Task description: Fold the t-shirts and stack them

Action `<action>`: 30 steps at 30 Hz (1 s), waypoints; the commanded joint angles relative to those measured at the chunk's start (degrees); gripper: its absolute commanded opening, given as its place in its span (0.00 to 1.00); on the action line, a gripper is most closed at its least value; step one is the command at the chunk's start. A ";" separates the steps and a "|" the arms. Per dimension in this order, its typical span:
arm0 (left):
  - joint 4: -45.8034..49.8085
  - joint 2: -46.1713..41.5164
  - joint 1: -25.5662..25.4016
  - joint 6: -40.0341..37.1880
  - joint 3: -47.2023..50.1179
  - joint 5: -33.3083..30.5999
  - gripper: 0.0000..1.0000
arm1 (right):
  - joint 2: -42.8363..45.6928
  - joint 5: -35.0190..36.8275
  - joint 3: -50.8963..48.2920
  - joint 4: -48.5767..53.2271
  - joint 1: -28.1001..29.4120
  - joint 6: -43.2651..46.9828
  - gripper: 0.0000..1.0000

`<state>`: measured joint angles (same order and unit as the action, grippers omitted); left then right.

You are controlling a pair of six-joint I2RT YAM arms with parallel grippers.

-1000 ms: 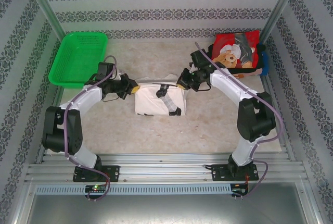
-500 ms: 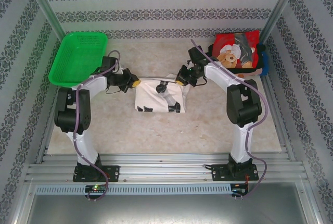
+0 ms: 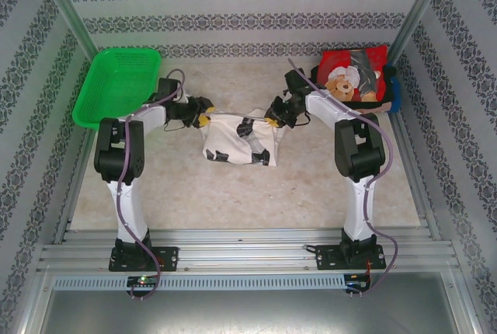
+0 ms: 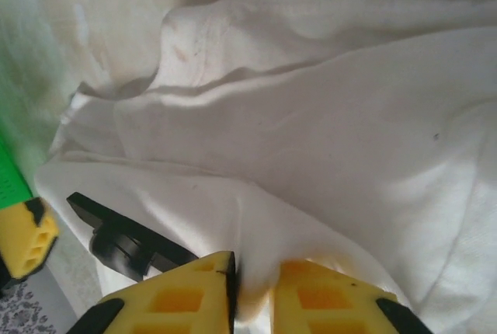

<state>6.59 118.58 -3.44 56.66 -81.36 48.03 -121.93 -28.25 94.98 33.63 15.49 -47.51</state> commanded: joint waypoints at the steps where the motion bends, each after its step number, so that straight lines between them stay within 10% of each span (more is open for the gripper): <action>1: -4.67 -1.69 0.90 1.52 -4.92 1.36 0.56 | 1.70 1.76 1.38 -1.89 -1.34 -0.26 0.30; 5: -2.31 -5.91 0.89 -0.25 -7.80 1.73 0.77 | 7.67 4.14 1.88 -1.56 -2.31 1.81 0.46; 17: 15.32 -17.66 -3.79 -22.53 4.19 -1.35 0.77 | 29.47 4.87 -24.59 -3.65 -0.91 8.79 0.72; 30: 12.92 -7.58 -5.08 -28.06 5.51 -4.70 0.77 | 14.54 9.07 -21.37 -8.88 5.40 11.02 0.77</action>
<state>19.00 109.97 -8.54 31.88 -74.24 44.36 -104.77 -21.02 70.32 26.74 20.10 -38.24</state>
